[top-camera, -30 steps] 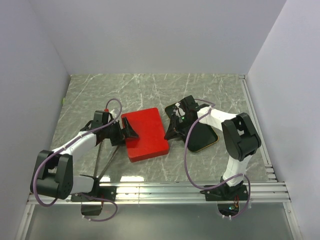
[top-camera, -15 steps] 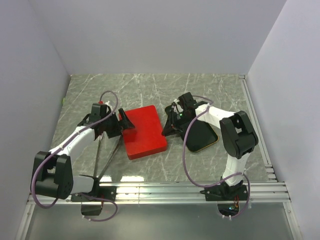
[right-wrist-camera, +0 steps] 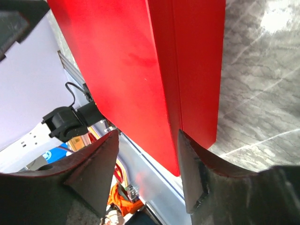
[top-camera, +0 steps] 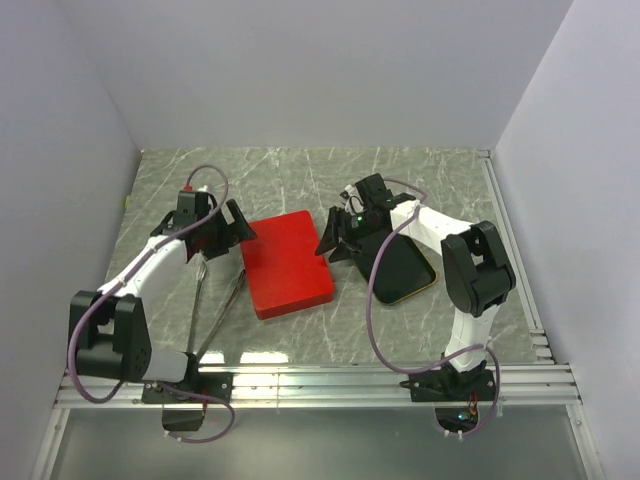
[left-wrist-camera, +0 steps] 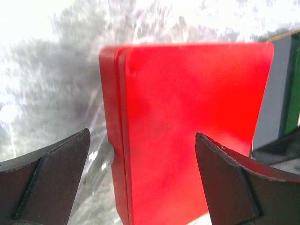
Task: Pack the cookies
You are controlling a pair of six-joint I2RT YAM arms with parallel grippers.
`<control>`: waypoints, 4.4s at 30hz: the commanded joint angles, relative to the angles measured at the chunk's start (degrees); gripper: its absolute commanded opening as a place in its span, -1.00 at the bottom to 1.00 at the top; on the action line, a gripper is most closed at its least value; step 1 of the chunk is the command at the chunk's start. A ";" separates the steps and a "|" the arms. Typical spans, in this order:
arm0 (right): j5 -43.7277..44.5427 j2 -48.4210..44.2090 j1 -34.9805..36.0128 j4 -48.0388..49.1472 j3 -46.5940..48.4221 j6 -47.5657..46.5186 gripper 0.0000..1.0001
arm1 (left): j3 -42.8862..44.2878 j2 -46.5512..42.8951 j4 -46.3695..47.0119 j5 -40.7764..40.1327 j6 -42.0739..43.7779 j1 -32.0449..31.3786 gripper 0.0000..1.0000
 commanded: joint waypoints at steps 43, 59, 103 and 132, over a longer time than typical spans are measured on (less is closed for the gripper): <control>3.87 -19.40 -5.87 -13.50 8.92 -4.95 0.23 | 21.48 -1.79 -7.51 -11.99 4.68 1.73 0.99; 12.63 -47.53 -1.84 -9.11 2.86 -2.40 0.25 | 1.72 -25.89 7.52 -8.29 3.19 1.73 0.99; 37.00 -81.82 1.25 7.85 -29.57 -20.42 1.00 | -32.05 5.04 83.98 -26.06 26.83 4.45 0.99; 64.69 -47.38 -15.53 55.73 -49.87 -23.50 1.00 | -35.39 6.00 89.62 -20.69 26.92 6.04 0.99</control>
